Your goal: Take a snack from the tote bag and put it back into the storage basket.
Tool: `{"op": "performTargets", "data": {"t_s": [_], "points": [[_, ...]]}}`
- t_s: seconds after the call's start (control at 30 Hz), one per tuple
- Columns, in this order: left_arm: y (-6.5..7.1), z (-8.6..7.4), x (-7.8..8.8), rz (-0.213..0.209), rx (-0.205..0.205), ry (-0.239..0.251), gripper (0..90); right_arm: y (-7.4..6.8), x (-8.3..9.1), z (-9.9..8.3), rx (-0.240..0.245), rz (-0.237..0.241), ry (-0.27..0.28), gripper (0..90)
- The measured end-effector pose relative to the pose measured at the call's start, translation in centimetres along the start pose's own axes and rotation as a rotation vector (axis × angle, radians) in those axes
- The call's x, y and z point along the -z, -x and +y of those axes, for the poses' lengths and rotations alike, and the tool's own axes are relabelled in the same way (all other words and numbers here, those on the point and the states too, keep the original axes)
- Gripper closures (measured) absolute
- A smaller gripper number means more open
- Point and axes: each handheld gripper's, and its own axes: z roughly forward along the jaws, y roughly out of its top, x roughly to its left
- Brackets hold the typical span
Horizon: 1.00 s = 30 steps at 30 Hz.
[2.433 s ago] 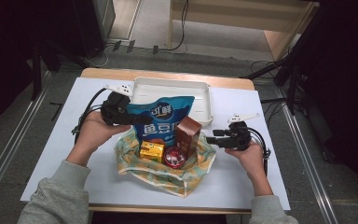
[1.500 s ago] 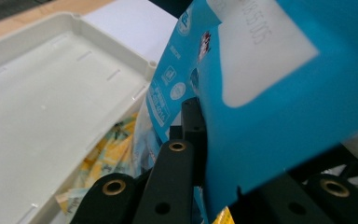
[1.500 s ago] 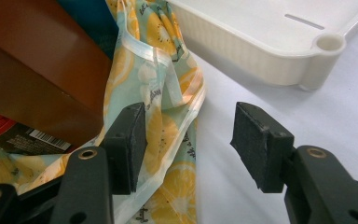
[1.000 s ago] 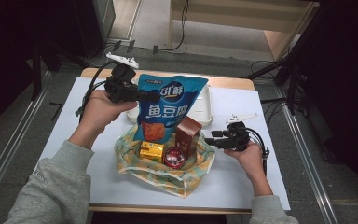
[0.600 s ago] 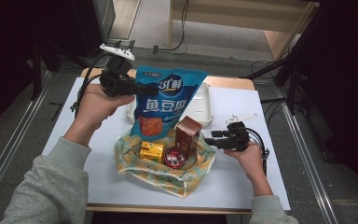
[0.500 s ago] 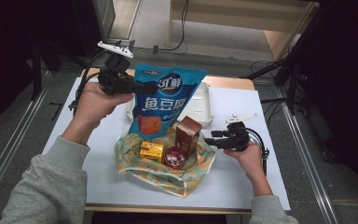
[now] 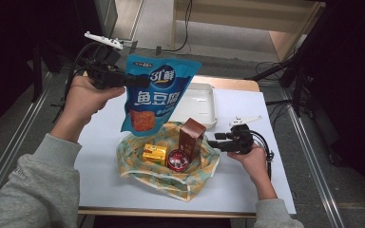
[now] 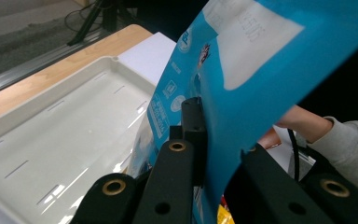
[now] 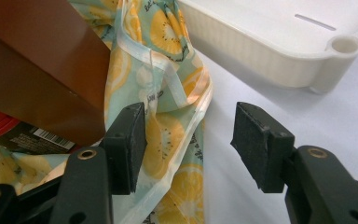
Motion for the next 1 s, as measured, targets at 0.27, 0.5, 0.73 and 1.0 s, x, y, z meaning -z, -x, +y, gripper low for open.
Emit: {"op": "performTargets", "data": {"t_s": [0.27, 0.5, 0.73, 1.0], "points": [[-1.3, 0.2, 0.7, 0.027, 0.028, 0.013, 90.0, -0.1, -0.2, 0.0, 0.011, 0.004, -0.005, 45.6], [-2.3, 0.6, 0.9, 0.061, 0.035, 0.023, 90.0, -0.1, -0.1, 0.1, 0.012, 0.007, -0.001, 45.6], [-3.9, 1.2, -0.2, 0.086, 0.059, 0.011, 90.0, -0.2, -0.1, 0.1, 0.013, 0.010, -0.002, 45.6], [-6.5, 1.1, -2.0, 0.087, 0.099, 0.009, 90.0, -0.4, -0.1, 0.2, 0.026, 0.009, 0.009, 46.0]]}}
